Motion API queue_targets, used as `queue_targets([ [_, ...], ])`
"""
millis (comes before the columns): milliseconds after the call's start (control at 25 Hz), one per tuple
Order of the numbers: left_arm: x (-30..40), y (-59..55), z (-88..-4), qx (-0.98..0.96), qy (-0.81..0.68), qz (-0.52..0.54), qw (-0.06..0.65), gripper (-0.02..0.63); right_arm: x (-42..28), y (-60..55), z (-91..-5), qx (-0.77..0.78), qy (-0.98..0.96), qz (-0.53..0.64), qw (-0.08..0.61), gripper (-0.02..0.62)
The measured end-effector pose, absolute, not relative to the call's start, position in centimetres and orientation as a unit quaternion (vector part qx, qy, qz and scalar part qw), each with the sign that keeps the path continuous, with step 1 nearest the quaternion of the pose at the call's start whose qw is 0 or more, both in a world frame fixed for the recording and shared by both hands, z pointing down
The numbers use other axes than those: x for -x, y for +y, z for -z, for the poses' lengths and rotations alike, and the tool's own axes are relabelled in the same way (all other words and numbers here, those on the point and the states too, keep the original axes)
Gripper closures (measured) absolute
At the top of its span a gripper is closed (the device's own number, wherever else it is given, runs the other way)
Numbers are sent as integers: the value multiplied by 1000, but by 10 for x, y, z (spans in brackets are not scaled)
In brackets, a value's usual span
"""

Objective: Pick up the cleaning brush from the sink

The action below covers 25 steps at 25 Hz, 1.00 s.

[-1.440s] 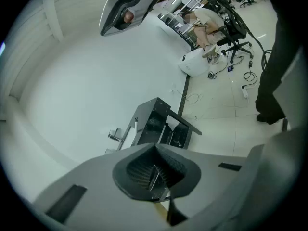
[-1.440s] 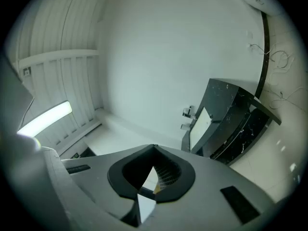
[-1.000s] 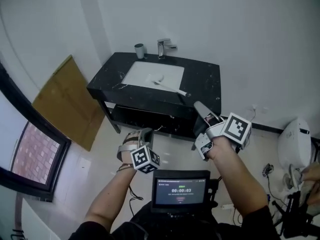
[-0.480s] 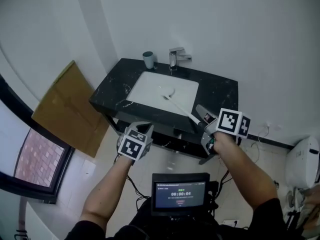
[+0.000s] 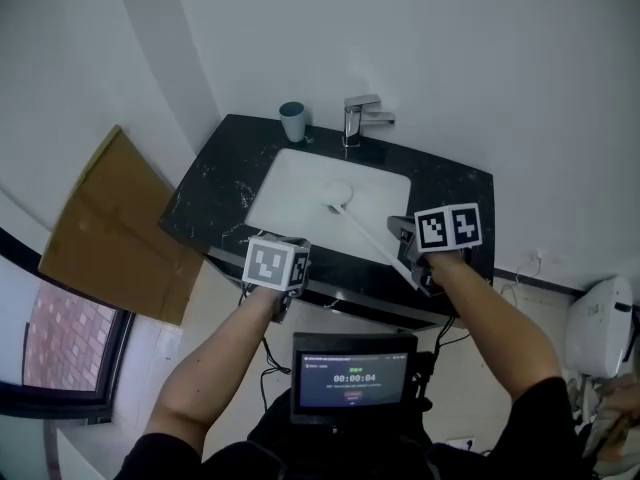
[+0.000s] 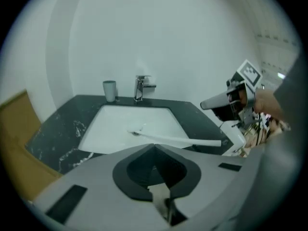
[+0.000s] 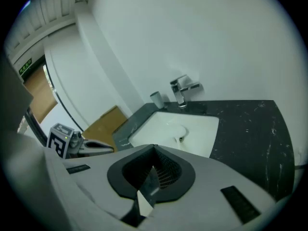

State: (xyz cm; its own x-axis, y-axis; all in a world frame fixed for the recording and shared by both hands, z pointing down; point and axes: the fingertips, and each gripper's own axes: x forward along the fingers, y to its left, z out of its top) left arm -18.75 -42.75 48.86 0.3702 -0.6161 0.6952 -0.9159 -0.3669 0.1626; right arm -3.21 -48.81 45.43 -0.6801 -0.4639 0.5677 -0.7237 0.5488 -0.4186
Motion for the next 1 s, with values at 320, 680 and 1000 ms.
queue_targets([
  [320, 191, -470, -531, -738, -511, -278, 343, 597, 39, -556, -560, -284, -807, -369, 363, 517],
  [680, 186, -473, -559, -725, -511, -269, 375, 597, 46, -551, -639, -224, -748, -399, 481, 418],
  [1000, 187, -472, -577, -730, -500, -274, 377, 597, 46, -553, -672, -226, -691, -363, 583, 423],
])
